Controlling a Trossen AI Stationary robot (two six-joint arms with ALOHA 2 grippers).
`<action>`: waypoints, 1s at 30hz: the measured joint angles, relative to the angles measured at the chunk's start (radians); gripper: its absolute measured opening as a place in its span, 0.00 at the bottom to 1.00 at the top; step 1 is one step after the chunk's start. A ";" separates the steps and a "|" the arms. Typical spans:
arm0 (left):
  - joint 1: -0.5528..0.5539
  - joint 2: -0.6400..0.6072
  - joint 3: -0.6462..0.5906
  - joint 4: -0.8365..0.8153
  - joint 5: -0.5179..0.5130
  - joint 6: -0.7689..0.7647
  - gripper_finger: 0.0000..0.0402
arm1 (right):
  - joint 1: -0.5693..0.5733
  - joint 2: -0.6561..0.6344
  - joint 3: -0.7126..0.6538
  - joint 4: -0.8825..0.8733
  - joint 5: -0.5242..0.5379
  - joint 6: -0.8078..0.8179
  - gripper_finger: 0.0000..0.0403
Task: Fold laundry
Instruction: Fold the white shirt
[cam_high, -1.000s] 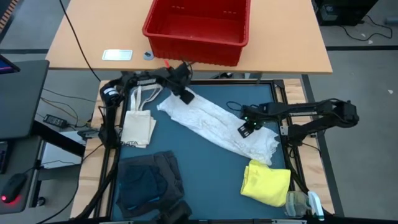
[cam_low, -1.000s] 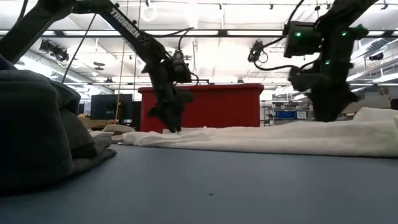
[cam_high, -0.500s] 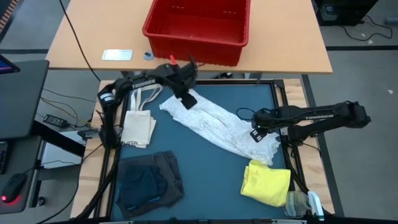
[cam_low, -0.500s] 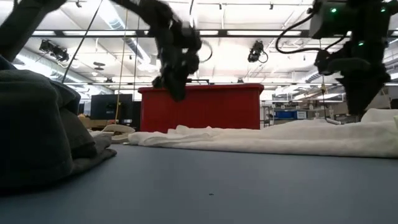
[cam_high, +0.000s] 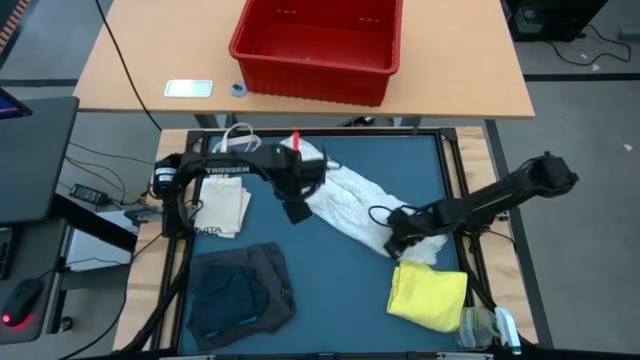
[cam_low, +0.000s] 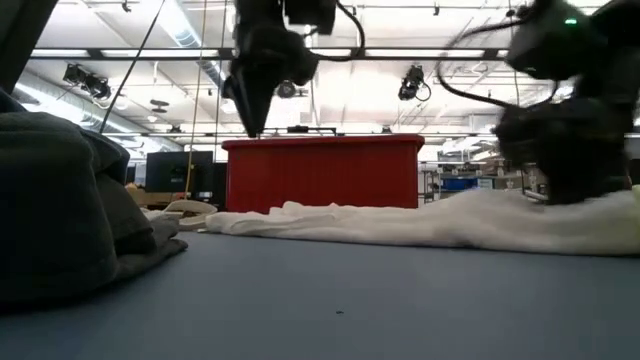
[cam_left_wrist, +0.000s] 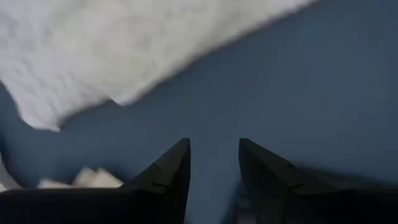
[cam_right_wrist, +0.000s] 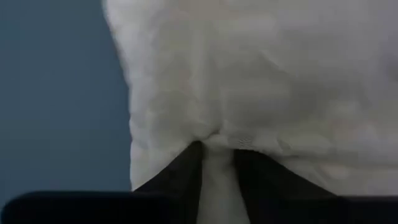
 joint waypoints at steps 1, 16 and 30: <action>-0.016 0.000 0.000 -0.015 -0.001 -0.017 0.35 | -0.010 0.053 0.003 0.085 -0.006 -0.010 0.27; -0.249 -0.102 0.000 -0.131 -0.007 -0.270 0.35 | 0.053 0.638 0.663 0.333 -0.249 -0.237 0.23; -0.484 -0.109 -0.174 0.313 -0.113 -0.052 0.37 | 0.004 0.306 0.650 -0.295 -0.051 -0.855 0.30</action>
